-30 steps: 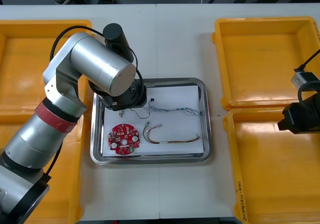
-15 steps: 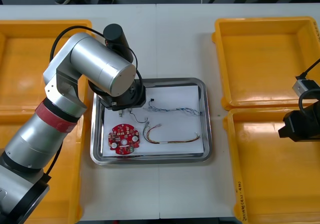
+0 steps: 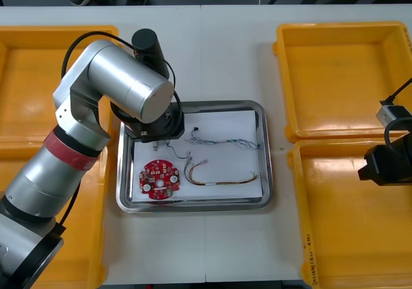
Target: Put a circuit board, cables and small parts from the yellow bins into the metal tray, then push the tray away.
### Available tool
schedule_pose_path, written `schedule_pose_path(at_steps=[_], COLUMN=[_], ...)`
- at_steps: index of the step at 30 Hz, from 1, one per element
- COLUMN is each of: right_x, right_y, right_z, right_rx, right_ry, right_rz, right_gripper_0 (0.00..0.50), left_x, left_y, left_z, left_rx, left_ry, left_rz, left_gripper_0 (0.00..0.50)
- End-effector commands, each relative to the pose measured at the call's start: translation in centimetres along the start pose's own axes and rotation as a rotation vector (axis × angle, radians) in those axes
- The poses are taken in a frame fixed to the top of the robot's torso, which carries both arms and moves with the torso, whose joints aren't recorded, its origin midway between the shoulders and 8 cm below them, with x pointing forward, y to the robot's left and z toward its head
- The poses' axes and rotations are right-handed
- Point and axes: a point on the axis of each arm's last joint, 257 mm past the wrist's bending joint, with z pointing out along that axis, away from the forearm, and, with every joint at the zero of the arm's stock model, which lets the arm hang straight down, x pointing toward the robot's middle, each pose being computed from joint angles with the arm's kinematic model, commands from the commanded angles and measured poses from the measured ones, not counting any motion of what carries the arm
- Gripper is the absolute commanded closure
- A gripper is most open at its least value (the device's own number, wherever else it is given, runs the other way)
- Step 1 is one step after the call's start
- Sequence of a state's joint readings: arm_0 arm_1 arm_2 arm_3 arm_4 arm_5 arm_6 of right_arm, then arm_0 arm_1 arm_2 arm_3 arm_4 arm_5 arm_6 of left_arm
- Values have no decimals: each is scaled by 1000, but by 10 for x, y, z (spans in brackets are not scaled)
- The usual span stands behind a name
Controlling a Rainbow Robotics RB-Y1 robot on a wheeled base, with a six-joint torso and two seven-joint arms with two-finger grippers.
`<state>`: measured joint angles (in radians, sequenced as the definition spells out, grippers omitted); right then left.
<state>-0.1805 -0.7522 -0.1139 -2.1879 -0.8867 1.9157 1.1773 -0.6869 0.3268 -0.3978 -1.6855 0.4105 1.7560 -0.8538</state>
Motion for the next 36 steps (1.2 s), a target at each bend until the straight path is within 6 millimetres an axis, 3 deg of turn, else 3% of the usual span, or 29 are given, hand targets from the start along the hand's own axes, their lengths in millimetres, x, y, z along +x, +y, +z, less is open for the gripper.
schedule_pose_path(at_steps=[1, 5, 12, 19, 29, 36], right_x=[-1, -2, -1, -1, -1, -2], right_y=[4, 5, 5, 6, 5, 4], right_z=[-6, -6, -7, -7, -7, -7], right_rx=[-23, -23, -21, -24, -20, -17], right_ry=[-28, -30, -32, -33, -34, -35], right_rz=[48, 47, 44, 44, 42, 42], right_gripper_0=[0, 0, 0, 0, 0, 0], left_x=[-10, -13, -52, -77, -99, -101], left_y=[-1, 8, 13, 23, 72, 106], left_z=[-34, -55, -98, -129, -155, -164], left_rx=[34, 22, 65, 97, 57, 17], left_ry=[-40, -47, -135, -180, -219, -201], left_rz=[36, 33, 30, 20, -14, -11], left_gripper_0=[0, 0, 0, 0, 0, 0])
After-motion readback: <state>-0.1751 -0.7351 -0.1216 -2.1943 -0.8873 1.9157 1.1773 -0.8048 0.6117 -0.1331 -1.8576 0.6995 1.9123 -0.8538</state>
